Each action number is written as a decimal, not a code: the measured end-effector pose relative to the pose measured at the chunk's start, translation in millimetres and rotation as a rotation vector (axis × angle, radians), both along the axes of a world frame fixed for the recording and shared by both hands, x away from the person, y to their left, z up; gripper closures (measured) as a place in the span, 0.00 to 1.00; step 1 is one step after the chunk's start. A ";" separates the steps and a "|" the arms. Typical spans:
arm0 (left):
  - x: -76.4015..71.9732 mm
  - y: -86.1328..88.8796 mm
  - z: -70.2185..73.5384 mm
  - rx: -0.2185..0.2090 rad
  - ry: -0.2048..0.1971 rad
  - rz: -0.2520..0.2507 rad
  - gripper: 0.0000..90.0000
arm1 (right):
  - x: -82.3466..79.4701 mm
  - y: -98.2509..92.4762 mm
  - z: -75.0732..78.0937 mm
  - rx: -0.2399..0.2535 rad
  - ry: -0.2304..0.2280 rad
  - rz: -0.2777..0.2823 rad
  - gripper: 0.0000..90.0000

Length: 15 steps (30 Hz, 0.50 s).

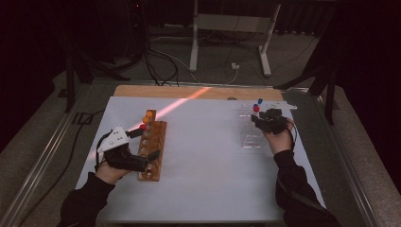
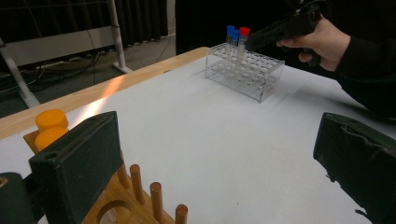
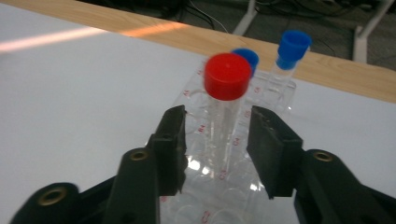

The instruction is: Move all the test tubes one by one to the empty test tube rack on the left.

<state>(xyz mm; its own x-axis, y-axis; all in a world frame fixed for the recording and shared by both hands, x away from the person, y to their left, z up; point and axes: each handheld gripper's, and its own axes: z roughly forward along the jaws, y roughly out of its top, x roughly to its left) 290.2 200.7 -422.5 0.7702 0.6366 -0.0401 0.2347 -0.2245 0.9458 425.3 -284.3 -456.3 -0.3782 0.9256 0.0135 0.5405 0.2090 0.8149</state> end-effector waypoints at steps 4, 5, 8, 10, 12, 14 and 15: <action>0.3 -0.4 -0.5 0.006 0.003 -0.004 0.02 | 4.2 2.2 -3.1 0.001 0.004 -0.007 0.71; 0.3 -0.7 -0.7 0.006 0.004 -0.005 0.02 | 5.0 2.7 -3.3 0.000 0.003 -0.014 0.73; 0.3 -0.9 -0.8 0.006 0.005 -0.005 0.02 | 7.2 3.6 -3.7 -0.004 0.010 -0.028 0.80; 0.4 -0.5 -0.6 0.005 0.005 -0.006 0.02 | 8.1 3.3 -3.4 0.000 0.011 -0.027 0.82; 0.4 -0.1 -0.5 0.002 0.006 -0.006 0.02 | 8.4 3.7 -2.9 -0.001 0.015 -0.026 0.83; 0.3 -0.4 -0.7 0.007 0.005 -0.006 0.02 | 7.5 3.8 -1.4 -0.003 0.010 -0.028 0.83; 0.4 -0.4 -0.8 0.003 0.010 -0.007 0.02 | 6.9 3.6 -0.1 -0.001 0.006 -0.026 0.83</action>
<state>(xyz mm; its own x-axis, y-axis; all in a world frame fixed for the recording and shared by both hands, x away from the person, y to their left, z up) 290.7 200.3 -423.3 0.7743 0.6312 -0.0453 0.2421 -0.2293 0.9428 432.3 -280.7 -456.4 -0.3541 0.9351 0.0145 0.5504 0.1958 0.8116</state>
